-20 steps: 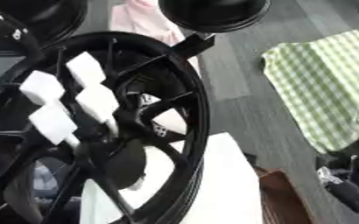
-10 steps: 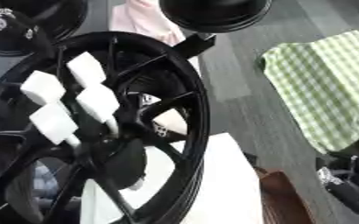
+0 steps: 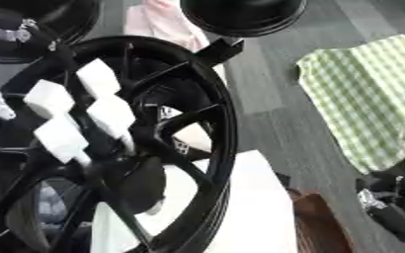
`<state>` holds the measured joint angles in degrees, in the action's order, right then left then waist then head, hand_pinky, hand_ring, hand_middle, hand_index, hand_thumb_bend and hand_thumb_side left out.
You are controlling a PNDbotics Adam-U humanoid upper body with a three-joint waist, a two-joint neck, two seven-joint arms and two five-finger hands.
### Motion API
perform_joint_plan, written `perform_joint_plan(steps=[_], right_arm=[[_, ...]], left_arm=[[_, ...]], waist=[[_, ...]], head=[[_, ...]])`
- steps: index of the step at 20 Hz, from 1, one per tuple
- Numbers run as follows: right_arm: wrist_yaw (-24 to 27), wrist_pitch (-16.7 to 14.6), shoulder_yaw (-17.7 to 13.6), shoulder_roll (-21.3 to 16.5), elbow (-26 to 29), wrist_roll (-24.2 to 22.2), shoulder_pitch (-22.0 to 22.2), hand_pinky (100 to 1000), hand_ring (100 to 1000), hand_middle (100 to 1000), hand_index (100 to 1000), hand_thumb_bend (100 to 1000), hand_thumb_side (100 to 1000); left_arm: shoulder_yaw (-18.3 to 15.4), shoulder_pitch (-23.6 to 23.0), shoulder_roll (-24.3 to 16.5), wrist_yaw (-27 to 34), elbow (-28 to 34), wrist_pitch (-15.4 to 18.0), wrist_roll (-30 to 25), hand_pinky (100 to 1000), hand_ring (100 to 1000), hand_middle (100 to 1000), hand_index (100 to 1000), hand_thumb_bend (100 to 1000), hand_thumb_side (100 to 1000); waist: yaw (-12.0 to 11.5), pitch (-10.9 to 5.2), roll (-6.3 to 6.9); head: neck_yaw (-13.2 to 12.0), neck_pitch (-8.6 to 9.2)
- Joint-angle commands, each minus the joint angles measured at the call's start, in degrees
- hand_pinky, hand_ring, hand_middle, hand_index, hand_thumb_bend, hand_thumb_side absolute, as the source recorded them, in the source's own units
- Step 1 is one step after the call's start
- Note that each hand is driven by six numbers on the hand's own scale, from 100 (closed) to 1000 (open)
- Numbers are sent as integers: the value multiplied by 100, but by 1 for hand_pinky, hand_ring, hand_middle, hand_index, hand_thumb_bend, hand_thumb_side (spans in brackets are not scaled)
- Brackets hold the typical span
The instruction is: Pull the pin out of the wheel hub.
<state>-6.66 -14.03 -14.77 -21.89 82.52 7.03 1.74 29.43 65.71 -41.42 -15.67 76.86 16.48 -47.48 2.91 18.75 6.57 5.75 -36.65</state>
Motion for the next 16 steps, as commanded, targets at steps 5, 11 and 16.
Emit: perform_joint_plan(steps=[5,11,16], right_arm=[[37,13,-15,-139,126,-5,-17,526,649,535,717,324,376],[37,30,-13,-142,128,7,-23,525,649,535,717,329,376],[44,44,-13,-144,130,24,-31,525,649,535,717,335,372]], left_arm=[[-55,153,-27,210,-142,243,-95,722,676,598,747,591,180],[-37,159,5,700,-196,104,-97,701,636,555,715,574,159],[-20,181,26,811,-195,27,-188,647,549,431,592,523,108]], waist=[[16,-135,-55],[24,-141,-54],[32,-147,-51]], head=[[-27,66],[-31,72],[-40,78]])
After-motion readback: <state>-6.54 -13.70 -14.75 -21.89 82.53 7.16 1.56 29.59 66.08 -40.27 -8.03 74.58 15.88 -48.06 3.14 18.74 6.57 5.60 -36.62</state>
